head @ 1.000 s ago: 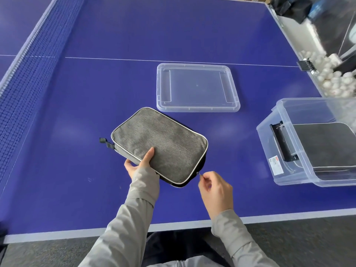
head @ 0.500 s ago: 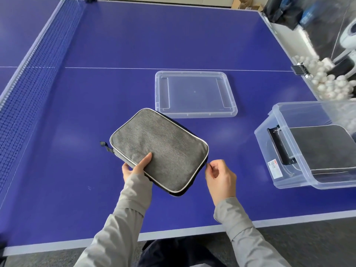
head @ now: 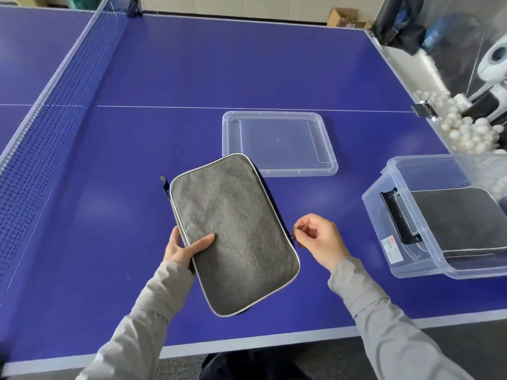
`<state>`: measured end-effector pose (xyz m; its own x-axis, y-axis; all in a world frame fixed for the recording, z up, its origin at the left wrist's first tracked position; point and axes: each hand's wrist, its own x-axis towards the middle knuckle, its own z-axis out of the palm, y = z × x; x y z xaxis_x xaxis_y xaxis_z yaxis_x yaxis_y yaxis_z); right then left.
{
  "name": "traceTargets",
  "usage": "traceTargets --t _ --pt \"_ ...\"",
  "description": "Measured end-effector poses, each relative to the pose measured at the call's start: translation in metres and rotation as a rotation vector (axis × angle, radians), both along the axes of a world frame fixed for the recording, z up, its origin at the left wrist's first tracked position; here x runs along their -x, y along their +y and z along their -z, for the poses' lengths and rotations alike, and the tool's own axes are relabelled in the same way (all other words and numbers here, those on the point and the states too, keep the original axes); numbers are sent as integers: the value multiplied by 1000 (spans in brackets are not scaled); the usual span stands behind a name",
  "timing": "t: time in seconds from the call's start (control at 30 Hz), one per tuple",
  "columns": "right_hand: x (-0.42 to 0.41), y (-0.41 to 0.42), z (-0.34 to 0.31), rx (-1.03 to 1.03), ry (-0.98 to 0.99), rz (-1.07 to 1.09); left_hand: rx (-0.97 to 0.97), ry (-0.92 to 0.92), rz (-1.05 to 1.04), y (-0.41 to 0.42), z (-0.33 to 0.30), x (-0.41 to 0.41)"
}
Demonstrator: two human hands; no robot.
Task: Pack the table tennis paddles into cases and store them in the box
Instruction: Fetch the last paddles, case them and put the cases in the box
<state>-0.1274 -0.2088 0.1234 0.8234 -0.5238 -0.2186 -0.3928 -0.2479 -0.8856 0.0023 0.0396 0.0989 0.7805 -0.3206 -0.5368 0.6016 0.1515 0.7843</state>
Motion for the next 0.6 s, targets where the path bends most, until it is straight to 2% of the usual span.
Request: traceTargets --t 0.17,0.6 --pt "-8 -2 -7 -35 -7 -25 26 -67 106 1 -10 -9" --pt "-28 -8 -25 -36 -68 70 -89 -314 481 0 -17 -24"
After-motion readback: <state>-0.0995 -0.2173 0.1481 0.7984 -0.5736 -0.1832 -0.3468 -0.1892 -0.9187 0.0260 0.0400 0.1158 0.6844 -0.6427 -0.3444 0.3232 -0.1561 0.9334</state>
